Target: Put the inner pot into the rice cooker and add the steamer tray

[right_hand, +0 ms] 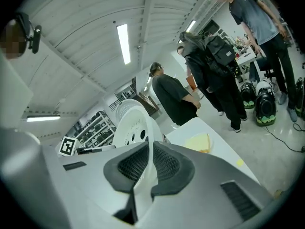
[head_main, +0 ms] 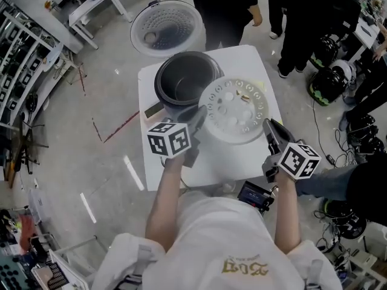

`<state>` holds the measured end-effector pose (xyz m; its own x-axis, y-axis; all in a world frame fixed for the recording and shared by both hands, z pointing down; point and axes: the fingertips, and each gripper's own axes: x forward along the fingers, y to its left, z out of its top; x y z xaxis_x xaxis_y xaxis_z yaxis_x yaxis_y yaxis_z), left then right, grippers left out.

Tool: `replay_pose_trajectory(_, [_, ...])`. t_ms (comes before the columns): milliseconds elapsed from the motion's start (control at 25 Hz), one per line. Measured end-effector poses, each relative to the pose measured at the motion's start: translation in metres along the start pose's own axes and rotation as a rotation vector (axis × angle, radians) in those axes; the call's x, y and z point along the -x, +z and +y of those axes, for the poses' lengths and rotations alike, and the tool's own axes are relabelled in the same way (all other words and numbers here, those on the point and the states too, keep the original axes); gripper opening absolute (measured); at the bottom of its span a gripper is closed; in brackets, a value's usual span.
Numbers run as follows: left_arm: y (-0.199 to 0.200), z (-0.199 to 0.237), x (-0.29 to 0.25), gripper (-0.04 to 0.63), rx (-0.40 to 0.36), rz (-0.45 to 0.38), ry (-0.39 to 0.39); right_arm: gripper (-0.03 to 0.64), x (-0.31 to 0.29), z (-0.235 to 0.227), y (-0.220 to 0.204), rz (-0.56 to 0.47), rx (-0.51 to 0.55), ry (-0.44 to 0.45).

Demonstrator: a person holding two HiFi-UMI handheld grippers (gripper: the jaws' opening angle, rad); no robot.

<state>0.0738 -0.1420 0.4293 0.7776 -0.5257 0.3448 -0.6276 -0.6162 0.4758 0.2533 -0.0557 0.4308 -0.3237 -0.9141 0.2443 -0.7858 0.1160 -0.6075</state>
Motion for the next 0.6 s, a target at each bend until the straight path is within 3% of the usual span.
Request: replay_pose_trajectory(600, [0.049, 0.032, 0.036, 0.061, 0.012, -0.106, 0.073, 0.037, -0.048, 0.049, 0.028, -0.02, -0.001, 0.123])
